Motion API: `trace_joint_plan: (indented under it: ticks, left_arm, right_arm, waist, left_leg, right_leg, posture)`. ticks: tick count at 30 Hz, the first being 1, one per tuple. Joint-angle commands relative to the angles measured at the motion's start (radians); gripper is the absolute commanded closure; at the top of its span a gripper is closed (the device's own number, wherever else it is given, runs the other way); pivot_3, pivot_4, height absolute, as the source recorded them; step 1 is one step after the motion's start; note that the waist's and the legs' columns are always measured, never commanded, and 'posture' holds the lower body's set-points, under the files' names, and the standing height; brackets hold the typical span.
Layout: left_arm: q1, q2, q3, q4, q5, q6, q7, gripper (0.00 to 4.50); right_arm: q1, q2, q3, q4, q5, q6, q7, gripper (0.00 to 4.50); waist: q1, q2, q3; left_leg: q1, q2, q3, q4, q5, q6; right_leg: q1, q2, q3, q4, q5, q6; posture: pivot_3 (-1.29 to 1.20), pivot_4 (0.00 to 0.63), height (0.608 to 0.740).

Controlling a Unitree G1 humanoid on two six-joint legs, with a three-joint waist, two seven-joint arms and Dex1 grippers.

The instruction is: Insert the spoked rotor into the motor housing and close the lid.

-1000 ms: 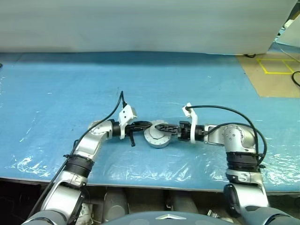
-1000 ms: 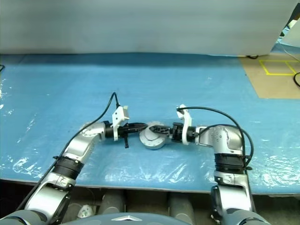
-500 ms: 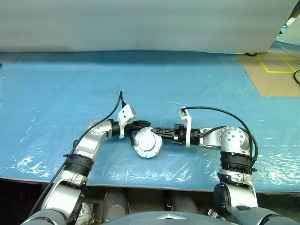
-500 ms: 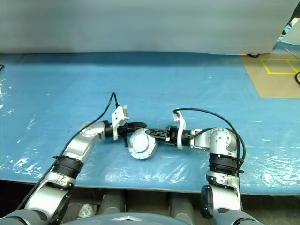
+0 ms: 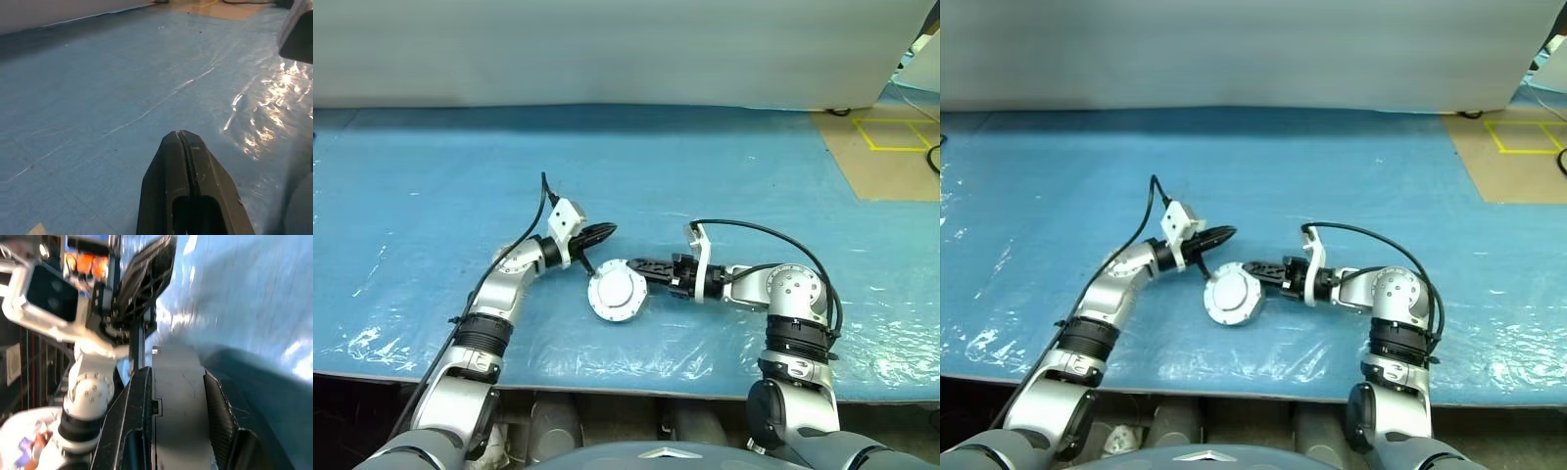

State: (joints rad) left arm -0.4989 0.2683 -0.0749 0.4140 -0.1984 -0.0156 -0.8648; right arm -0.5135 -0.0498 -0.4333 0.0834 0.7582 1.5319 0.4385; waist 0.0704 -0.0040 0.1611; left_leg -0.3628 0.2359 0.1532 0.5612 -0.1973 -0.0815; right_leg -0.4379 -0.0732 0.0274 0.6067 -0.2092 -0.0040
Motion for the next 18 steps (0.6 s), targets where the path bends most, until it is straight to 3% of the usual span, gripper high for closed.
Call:
trace_joint_plan:
  ticks: [1,13,18]
  left_arm:
    - [-0.012,-0.012,0.039,-0.023,-0.047,0.007,0.008,4.5]
    - [0.049,-0.081,0.249,-0.139,-0.322,0.257,0.128,4.5]
    - [0.073,-0.163,0.292,-0.232,-0.481,0.422,0.185,2.93]
  right_arm:
    - [-0.074,0.027,-0.117,0.035,0.032,-0.114,-0.061,3.38]
    - [-0.183,0.091,-0.286,0.123,0.134,-0.331,-0.214,3.38]
    - [-0.226,0.136,-0.317,0.141,0.23,-0.401,-0.246,3.38]
  waist:
    - [0.0,0.0,0.0]
    - [-0.002,0.001,0.001]
    - [-0.001,0.001,0.001]
  left_leg:
    - [0.0,0.0,0.0,0.0,0.0,0.0]
    - [-0.005,0.0,0.0,-0.001,0.0,0.0]
    - [-0.005,0.0,0.0,0.0,0.0,0.0]
  right_leg:
    - [0.0,0.0,0.0,0.0,0.0,0.0]
    - [-0.003,0.0,-0.001,0.0,0.001,0.001]
    - [-0.003,0.0,-0.002,0.0,0.001,0.0]
  posture:
    - [0.0,0.15,0.74]
    - [0.0,0.15,0.74]
    - [0.0,0.15,0.74]
